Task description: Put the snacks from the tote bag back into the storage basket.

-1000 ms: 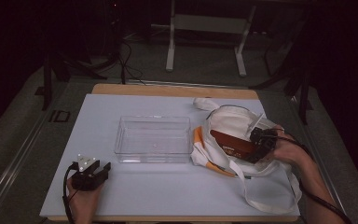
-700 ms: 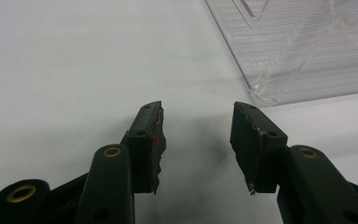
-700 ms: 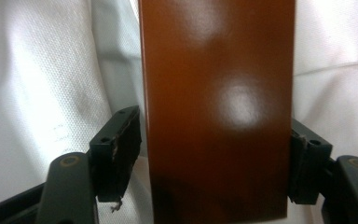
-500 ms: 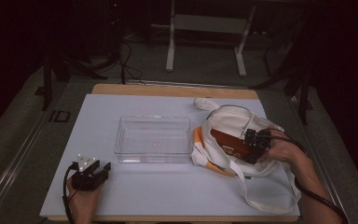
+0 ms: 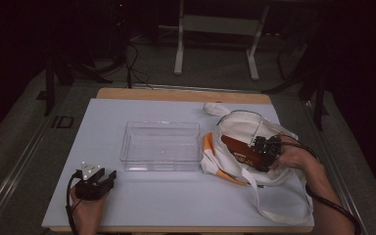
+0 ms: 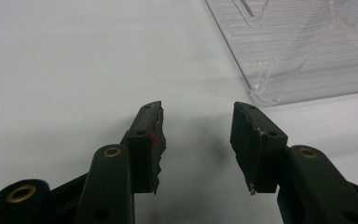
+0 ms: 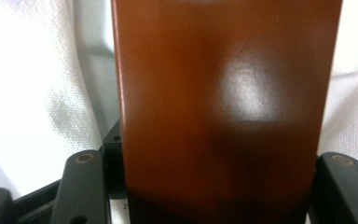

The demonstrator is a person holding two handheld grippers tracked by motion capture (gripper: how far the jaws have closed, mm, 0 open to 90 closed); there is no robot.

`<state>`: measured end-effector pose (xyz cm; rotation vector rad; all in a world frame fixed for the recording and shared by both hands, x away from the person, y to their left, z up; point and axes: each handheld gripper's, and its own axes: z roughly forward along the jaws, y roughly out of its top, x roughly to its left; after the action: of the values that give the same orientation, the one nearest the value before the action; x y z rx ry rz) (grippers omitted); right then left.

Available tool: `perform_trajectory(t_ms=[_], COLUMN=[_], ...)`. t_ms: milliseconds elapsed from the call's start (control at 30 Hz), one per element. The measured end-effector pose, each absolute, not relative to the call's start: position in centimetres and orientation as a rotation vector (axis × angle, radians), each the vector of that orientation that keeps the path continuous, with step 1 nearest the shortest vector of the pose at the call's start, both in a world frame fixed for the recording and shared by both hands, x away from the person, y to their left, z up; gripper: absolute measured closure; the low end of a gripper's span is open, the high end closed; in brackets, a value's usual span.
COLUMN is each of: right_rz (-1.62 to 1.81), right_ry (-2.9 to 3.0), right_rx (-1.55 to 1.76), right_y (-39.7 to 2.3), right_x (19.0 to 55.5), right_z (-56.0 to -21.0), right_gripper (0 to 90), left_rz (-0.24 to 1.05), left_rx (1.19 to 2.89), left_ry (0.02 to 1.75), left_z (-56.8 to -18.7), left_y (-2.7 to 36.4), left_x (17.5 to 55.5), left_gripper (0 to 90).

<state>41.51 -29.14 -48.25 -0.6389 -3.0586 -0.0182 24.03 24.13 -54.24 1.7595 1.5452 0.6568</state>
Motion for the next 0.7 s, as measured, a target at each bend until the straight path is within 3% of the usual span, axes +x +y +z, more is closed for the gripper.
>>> perform_trajectory(t_ms=[700], right_rz=[-0.05], right_ry=[-3.012], right_rx=[-0.599], right_y=[-29.37], right_x=[41.34], right_z=[-47.63], right_gripper=[43.0], left_rz=[0.656], left_rx=[1.758], left_ry=[1.548], left_z=[-54.25], left_y=[24.12], left_x=[24.04], left_gripper=[54.1])
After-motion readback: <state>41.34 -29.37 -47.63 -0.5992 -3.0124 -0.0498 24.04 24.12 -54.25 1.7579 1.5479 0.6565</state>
